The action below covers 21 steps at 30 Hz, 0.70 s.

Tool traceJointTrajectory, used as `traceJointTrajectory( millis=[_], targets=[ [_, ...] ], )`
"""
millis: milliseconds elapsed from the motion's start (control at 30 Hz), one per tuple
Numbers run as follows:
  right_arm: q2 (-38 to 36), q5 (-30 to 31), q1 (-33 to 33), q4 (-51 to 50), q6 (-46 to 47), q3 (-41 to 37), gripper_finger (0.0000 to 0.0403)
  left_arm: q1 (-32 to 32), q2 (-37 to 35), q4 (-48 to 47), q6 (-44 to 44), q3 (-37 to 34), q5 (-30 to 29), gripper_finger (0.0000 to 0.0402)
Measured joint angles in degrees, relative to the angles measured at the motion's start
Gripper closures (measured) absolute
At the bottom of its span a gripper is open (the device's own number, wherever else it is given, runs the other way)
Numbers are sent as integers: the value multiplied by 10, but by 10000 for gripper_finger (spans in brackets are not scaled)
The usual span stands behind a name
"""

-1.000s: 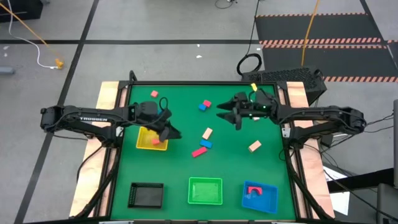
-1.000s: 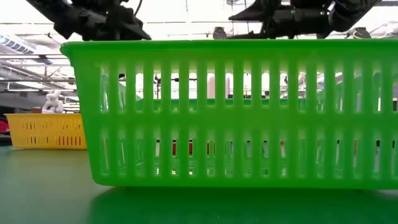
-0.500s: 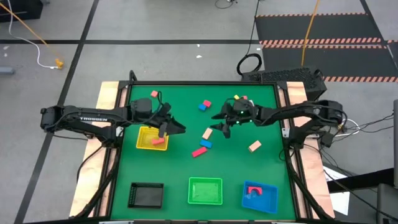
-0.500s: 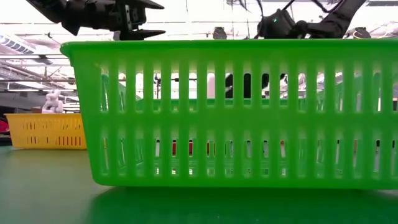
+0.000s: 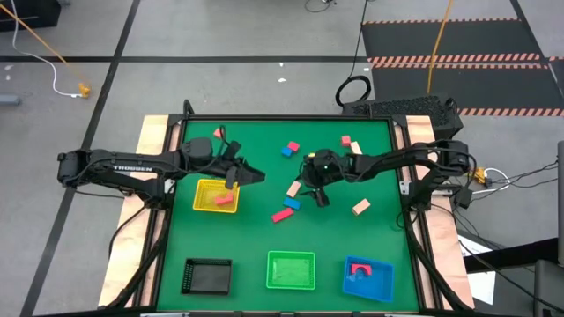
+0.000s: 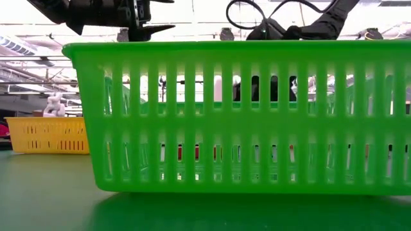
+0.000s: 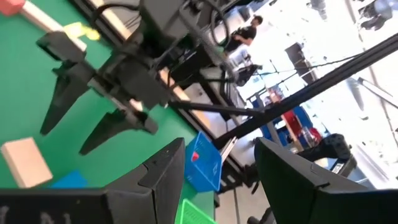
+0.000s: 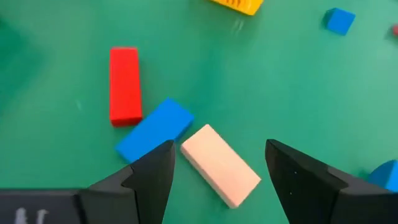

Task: Sort & place blocks by color
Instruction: Put the small white rectangular block into the black bin

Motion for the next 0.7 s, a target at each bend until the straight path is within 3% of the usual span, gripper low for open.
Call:
traceJointTrajectory(
  millis=[200,533,700],
  targets=[
    [4,0,-4,-1,-81,3,163,0,0,17,-13,0,-10,206],
    [112,-12,-2,-10,-73,77,163,0,0,18,-13,0,3,206],
    [139,-18,-3,-72,-77,113,163,-1,0,18,-13,0,26,206]
  ],
)
